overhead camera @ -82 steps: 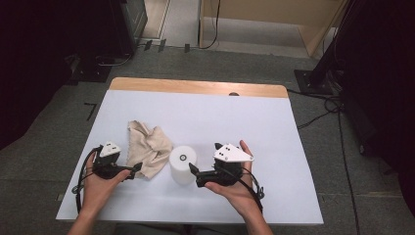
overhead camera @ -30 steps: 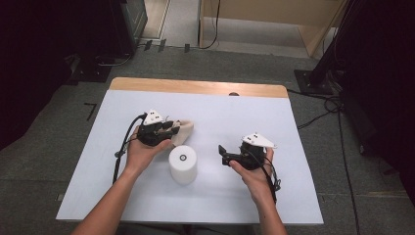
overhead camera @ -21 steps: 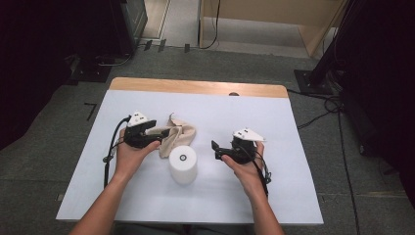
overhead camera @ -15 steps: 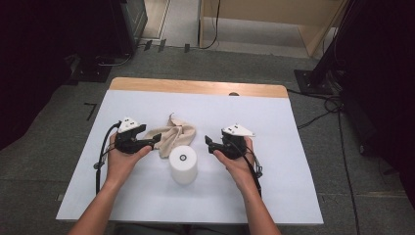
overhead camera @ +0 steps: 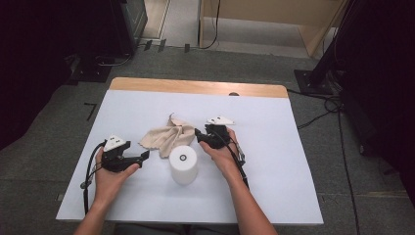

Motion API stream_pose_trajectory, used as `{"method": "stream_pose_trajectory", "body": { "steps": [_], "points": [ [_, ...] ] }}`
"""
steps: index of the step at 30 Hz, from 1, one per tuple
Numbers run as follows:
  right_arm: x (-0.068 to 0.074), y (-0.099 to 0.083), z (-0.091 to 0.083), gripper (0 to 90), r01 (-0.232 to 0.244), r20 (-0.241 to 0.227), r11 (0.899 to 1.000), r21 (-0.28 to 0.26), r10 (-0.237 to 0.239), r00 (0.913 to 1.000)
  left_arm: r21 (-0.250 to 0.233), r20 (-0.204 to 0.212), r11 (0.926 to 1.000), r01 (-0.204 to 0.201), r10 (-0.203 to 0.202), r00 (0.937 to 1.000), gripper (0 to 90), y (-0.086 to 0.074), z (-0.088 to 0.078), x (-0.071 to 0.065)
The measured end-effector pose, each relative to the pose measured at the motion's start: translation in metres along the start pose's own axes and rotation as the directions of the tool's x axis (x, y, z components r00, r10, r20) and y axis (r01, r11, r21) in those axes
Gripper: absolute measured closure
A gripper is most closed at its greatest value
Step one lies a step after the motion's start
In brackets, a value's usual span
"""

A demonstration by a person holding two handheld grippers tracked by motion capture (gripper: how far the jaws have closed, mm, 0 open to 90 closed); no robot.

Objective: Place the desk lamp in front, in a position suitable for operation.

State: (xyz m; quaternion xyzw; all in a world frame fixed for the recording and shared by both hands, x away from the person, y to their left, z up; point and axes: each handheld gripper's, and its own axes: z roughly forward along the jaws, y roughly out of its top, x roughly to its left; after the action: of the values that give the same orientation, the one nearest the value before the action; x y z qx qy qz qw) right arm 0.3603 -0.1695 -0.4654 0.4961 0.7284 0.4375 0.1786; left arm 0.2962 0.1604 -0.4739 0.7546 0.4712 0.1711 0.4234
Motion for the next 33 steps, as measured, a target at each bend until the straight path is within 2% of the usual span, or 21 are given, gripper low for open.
{"method": "stream_pose_trajectory", "body": {
  "steps": [2, 4, 8, 10, 12, 14, 16, 18, 19, 20, 23, 29, 33],
  "points": [
    [0.000, 0.001, 0.008, 52.4, 0.006, 0.002, 1.000, 0.030, -0.006, 1.0000, 0.003, -0.014, 1.0000, 0.001, -0.001, 0.9999, 12.8, -0.005, -0.002, 0.002],
    [-0.001, 0.003, 0.014, 53.0, -0.012, -0.005, 0.999, 0.036, 0.012, 0.9999, 0.010, -0.029, 0.9999, -0.011, 0.012, 0.9995, 12.8, -0.007, -0.003, 0.003],
    [0.000, 0.005, 0.020, 55.5, -0.043, -0.022, 0.999, 0.005, 0.043, 0.9988, 0.040, -0.058, 0.9980, -0.050, 0.052, 0.9970, 13.5, -0.014, -0.001, 0.005],
    [0.000, 0.004, 0.027, 55.6, -0.036, -0.018, 0.998, 0.044, 0.036, 0.9992, 0.061, -0.059, 0.9968, -0.051, 0.055, 0.9967, 13.5, -0.017, 0.002, 0.006],
    [0.001, 0.003, 0.033, 57.4, -0.036, -0.017, 0.997, 0.065, 0.037, 0.9992, 0.049, -0.063, 0.9973, -0.055, 0.058, 0.9963, 13.5, -0.016, 0.000, 0.007],
    [0.002, 0.003, 0.037, 63.7, -0.026, -0.019, 0.997, 0.076, 0.028, 0.9994, 0.058, -0.065, 0.9974, -0.042, 0.046, 0.9968, 13.5, -0.017, 0.002, 0.008],
    [0.003, 0.002, 0.039, 79.5, -0.013, -0.023, 0.994, 0.106, 0.015, 0.9996, 0.074, -0.070, 0.9962, -0.046, 0.051, 0.9962, 13.2, -0.018, 0.004, 0.008],
    [0.003, 0.001, 0.041, 89.5, -0.009, -0.025, 0.993, 0.118, 0.012, 0.9996, 0.092, -0.080, 0.9935, -0.068, 0.075, 0.9939, 13.2, -0.019, 0.006, 0.005],
    [0.002, 0.000, 0.042, 90.0, -0.014, -0.033, 0.993, 0.115, 0.018, 0.9993, 0.106, -0.089, 0.9914, -0.078, 0.087, 0.9922, 13.2, -0.019, 0.008, 0.003],
    [0.001, 0.000, 0.041, 90.0, -0.024, -0.035, 0.993, 0.117, 0.028, 0.9990, 0.115, -0.096, 0.9890, -0.093, 0.105, 0.9898, 13.2, -0.020, 0.009, 0.002],
    [0.000, 0.001, 0.036, 90.0, -0.018, -0.029, 0.995, 0.096, 0.021, 0.9993, 0.122, -0.100, 0.9878, -0.097, 0.109, 0.9890, 13.4, -0.020, 0.010, 0.000],
    [-0.010, 0.004, 0.013, 90.0, -0.016, 0.019, 0.999, 0.040, 0.015, 0.9997, 0.132, -0.081, 0.9883, -0.077, 0.088, 0.9928, 13.4, -0.019, 0.011, 0.003],
    [-0.025, 0.006, -0.009, 90.0, -0.026, 0.066, 1.000, -0.002, 0.026, 0.9975, 0.131, -0.060, 0.9901, -0.050, 0.058, 0.9965, 13.3, -0.019, 0.011, 0.007]
  ]
}}
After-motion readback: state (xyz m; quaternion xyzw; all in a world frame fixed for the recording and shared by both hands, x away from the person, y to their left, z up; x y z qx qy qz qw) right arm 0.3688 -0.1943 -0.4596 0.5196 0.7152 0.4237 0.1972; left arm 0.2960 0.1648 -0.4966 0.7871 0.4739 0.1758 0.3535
